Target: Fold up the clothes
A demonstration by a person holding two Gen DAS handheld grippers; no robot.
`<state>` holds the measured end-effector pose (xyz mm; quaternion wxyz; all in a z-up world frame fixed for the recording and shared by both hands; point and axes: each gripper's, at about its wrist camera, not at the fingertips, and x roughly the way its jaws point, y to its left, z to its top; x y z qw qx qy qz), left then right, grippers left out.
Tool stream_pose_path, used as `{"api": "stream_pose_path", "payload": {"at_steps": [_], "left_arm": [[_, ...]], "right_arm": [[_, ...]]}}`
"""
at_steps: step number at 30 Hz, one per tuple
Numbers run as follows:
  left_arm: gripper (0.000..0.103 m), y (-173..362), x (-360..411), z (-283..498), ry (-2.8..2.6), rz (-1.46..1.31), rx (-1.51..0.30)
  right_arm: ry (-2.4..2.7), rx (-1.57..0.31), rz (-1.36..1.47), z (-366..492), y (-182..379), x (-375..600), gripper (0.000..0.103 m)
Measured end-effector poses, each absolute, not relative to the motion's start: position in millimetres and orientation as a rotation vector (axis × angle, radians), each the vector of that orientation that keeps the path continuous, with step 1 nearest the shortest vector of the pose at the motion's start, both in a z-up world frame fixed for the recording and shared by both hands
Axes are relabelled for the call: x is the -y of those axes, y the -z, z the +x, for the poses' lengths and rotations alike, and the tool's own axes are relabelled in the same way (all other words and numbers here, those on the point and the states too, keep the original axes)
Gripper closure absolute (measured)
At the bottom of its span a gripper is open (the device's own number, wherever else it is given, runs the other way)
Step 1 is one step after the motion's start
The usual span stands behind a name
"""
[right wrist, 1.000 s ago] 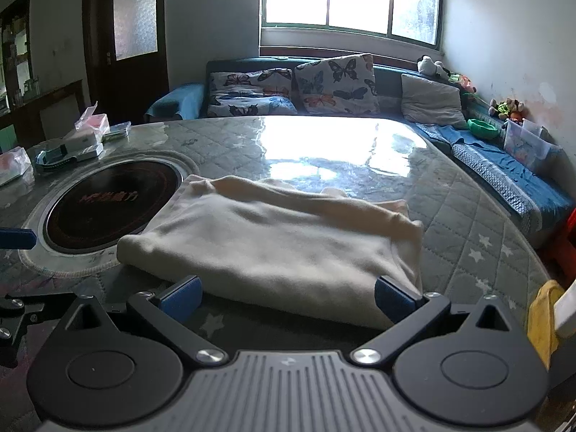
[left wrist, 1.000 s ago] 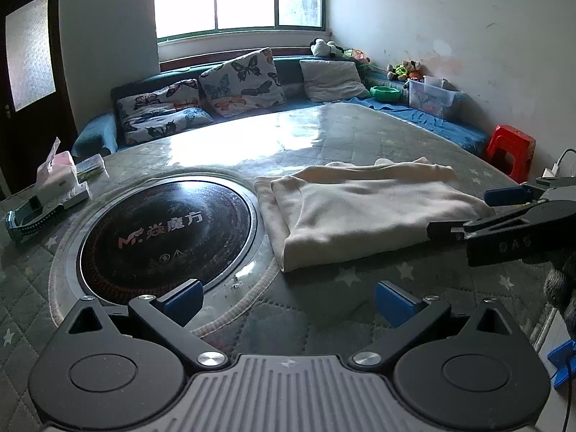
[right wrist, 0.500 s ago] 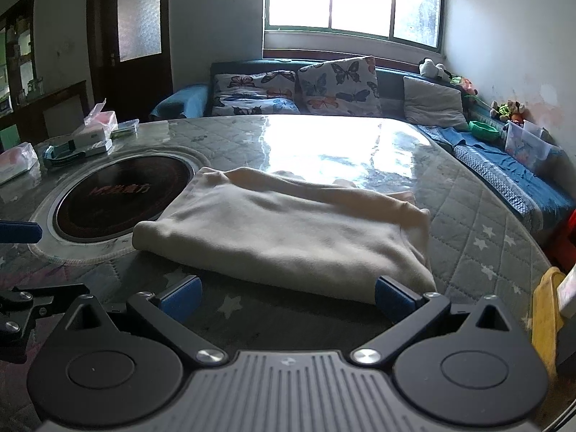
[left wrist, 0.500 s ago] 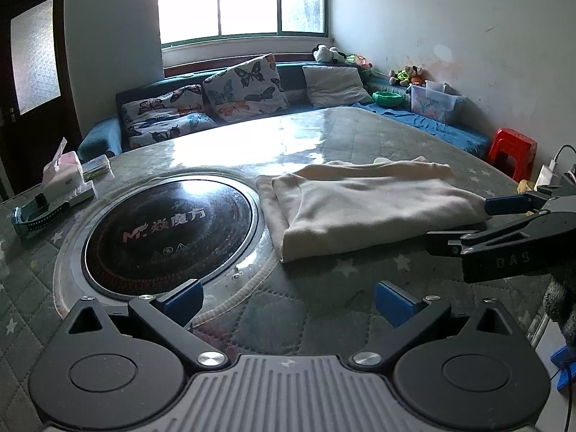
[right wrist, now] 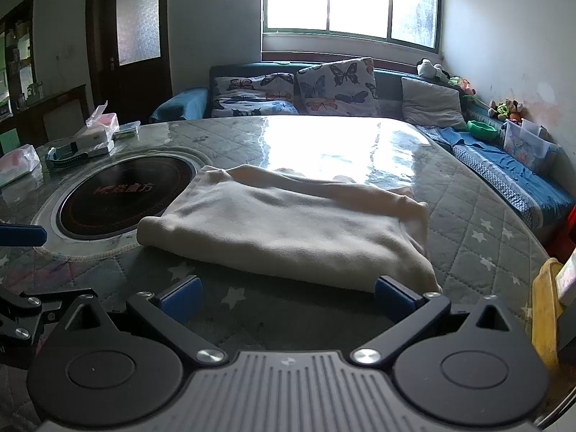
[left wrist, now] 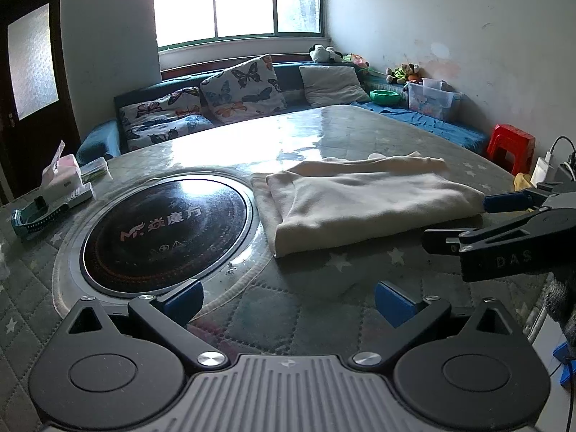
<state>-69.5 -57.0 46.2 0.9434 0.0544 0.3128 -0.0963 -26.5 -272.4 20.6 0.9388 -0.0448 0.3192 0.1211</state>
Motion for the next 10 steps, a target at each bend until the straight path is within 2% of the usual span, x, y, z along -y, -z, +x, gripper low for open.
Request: {"api": "stream_pose_path", "payload": {"at_steps": [10], "left_arm": [[0.000, -47.7, 59.5, -70.2, 0.200, 0.118, -0.629]], "right_arm": [[-0.253, -0.650, -0.093, -28.0, -21.2, 271.0, 0.000]]}}
